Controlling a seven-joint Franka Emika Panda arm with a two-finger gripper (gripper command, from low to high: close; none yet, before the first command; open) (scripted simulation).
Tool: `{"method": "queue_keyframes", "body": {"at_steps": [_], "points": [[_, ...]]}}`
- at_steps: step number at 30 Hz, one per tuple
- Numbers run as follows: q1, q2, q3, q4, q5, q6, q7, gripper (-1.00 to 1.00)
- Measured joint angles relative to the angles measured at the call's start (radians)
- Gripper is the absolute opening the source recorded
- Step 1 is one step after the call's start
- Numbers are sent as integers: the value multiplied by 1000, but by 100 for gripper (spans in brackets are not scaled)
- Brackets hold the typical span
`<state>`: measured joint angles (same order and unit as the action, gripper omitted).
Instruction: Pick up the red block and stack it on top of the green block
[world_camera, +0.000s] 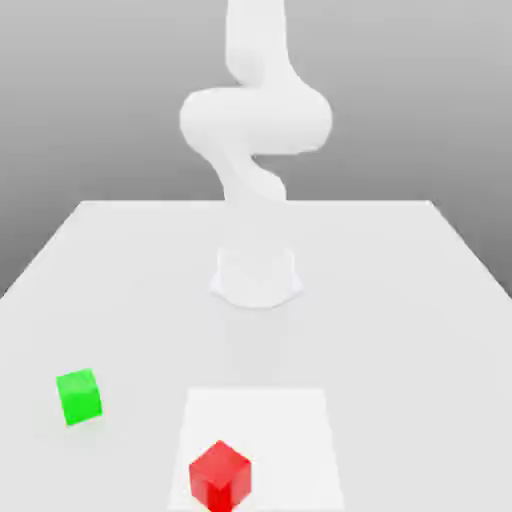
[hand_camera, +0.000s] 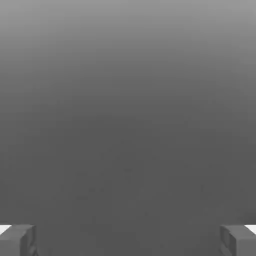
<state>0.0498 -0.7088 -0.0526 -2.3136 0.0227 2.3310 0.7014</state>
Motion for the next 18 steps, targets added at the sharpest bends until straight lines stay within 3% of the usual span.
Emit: {"method": "queue_keyframes", "body": {"at_steps": [8,18], "points": [[131,298,-146,-44,97,99,-336,0],[189,661,-218,-97,204,221,-740,0]]}}
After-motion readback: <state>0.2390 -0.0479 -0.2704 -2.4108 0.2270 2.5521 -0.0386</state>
